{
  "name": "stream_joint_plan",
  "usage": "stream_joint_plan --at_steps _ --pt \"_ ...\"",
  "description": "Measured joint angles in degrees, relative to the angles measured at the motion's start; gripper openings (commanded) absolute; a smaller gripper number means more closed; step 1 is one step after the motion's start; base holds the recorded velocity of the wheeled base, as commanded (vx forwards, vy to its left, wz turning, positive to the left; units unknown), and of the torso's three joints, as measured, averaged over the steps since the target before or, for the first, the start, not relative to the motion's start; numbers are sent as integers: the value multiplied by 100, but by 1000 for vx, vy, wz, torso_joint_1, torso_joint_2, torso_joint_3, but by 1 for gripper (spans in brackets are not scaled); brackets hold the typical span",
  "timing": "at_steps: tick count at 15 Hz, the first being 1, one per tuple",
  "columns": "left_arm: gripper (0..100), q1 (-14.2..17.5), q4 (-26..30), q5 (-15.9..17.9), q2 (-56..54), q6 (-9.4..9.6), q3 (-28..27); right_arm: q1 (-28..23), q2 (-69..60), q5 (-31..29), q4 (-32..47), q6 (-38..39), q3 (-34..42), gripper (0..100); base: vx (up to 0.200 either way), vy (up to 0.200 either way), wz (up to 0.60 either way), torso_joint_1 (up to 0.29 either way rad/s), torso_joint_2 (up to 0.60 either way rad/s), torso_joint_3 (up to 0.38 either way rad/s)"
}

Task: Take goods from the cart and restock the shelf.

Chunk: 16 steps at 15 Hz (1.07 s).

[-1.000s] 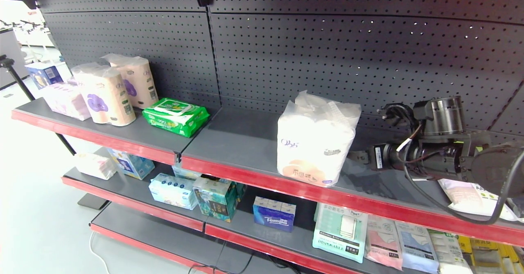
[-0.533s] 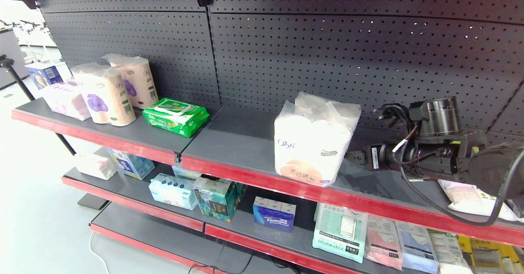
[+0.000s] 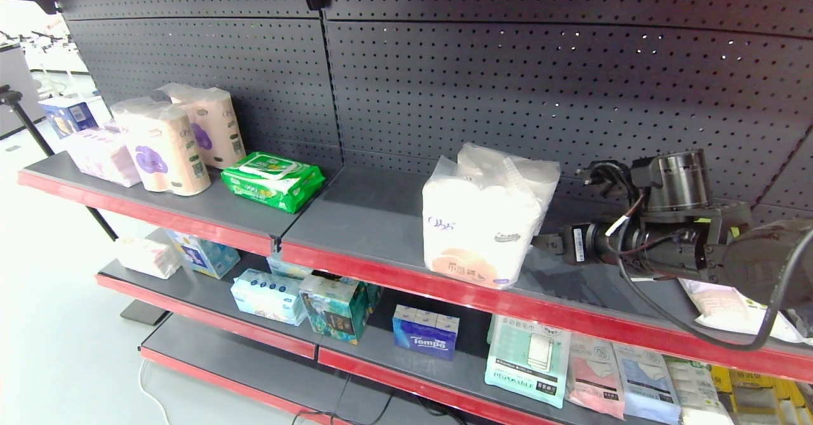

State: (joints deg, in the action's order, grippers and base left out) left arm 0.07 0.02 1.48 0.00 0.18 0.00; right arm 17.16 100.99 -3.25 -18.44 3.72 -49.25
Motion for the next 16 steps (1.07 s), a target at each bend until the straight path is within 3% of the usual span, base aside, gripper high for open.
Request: stream_joint_plan --at_steps 9,16 --pt "100 0 0 2 -2 0 -2 -625 -251 46 -2 -238 138 100 0 0 0 0 0 0" --pt "100 0 -2 2 0 0 0 -1568 -1758 191 2 -1102 989 100 0 0 0 0 0 0"
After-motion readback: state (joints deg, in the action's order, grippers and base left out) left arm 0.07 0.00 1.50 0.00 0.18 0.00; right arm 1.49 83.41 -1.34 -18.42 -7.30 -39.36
